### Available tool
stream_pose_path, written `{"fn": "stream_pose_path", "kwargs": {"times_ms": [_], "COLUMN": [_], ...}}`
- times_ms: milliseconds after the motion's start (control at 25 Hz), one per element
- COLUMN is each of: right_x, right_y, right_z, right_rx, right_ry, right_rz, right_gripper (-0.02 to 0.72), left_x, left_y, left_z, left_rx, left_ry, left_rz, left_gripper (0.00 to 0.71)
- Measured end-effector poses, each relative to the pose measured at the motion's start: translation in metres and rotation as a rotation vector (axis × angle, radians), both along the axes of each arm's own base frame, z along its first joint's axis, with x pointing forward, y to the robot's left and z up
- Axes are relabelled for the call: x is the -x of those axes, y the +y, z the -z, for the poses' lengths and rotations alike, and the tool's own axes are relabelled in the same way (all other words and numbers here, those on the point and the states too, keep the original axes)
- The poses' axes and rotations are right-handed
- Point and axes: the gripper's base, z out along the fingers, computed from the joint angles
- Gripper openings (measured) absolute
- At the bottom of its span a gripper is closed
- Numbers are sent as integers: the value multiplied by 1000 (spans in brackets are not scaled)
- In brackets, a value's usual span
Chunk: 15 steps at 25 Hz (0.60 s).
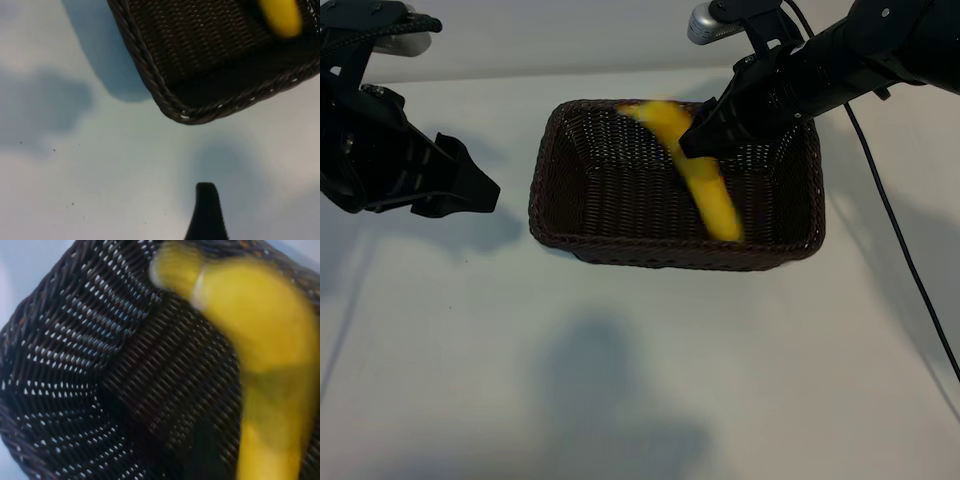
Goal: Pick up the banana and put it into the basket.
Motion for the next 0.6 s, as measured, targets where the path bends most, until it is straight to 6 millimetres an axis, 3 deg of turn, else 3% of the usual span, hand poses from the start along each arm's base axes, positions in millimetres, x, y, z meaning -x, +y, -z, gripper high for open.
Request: {"fn": "stream_pose_path", "kwargs": {"times_ms": [160, 360, 600], "right_x": [3, 9, 14], "right_y": [0, -6, -29], "right_z": [-2, -23, -44], "right_rx": [-2, 17, 83], "right_ry": [20, -10, -6], "right_rz": [-9, 11, 83], "right_gripper": [590, 592, 592], "left_x": [0, 0, 0], "left_y": [0, 0, 0], "left_z": [0, 0, 0], "left_rx": [-1, -1, -1], "left_ry": [0, -2, -2], "left_rz": [0, -1, 0], "left_gripper": [569, 567, 567]}}
